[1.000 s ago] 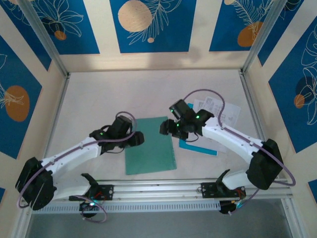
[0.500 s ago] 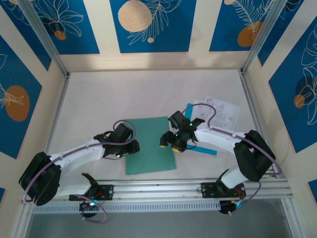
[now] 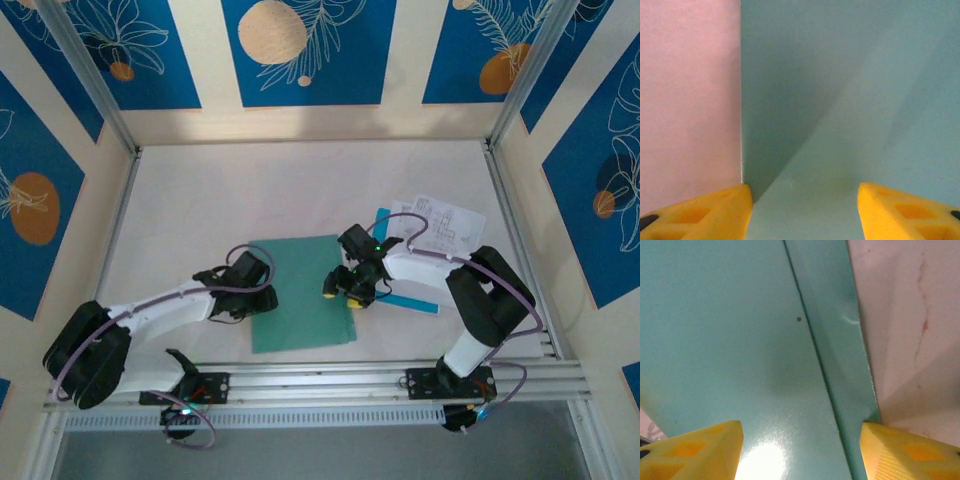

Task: Put the files into the folder

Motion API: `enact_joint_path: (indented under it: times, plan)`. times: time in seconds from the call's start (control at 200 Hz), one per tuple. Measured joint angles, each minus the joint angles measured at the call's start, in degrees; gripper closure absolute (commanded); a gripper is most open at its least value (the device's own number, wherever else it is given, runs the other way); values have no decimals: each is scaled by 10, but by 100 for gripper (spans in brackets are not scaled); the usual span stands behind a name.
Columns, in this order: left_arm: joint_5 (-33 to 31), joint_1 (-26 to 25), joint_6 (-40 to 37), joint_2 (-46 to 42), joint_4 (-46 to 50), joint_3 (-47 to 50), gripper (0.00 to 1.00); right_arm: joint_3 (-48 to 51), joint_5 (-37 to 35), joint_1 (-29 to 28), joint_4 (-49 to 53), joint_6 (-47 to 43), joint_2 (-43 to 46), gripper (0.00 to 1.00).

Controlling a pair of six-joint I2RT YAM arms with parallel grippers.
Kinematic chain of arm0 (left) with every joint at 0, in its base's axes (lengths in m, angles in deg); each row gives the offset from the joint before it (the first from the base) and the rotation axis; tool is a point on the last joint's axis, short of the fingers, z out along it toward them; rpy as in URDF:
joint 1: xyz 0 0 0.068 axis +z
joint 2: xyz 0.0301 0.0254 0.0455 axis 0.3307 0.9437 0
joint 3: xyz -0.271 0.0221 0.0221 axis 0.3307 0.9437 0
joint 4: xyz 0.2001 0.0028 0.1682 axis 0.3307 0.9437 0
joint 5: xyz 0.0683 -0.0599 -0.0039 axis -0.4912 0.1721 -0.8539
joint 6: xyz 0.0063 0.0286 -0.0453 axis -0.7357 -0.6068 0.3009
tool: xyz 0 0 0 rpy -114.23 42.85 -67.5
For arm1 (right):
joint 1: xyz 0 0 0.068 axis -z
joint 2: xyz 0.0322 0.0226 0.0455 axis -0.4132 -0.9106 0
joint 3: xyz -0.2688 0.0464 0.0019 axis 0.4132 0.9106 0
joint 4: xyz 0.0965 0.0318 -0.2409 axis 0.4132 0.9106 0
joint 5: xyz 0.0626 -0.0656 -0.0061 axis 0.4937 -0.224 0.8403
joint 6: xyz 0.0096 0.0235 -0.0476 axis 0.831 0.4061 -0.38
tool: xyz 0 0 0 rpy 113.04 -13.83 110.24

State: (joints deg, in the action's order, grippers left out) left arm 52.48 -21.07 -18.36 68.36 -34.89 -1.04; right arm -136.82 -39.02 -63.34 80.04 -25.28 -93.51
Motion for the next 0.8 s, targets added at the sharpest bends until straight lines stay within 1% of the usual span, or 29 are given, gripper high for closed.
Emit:
enact_joint_path:
  times: [0.085, 0.29, 0.545, 0.595, 0.69, 0.745, 0.8]
  plan:
    - [-14, 0, -8, 14, 7, -10, 47, -9, 2, 5, 3, 0, -10, 36]
    - [-45, 12, -41, 61, 17, -52, 48, -55, 13, 28, 19, -7, -51, 37]
    - [-50, 86, -111, 158, 7, -144, 50, -134, 51, 72, 23, -18, -118, 39]
    - [-50, 92, -124, 170, 9, -163, 49, -142, 55, 74, 21, -20, -124, 39]
    - [-56, 90, -137, 172, 19, -193, 41, -144, 58, 72, 16, -21, -124, 39]
    - [-63, 81, -137, 156, 29, -203, 39, -144, 58, 70, 17, -22, -124, 39]
    - [-67, 67, -122, 122, 43, -204, 38, -144, 58, 70, 17, -22, -123, 39]
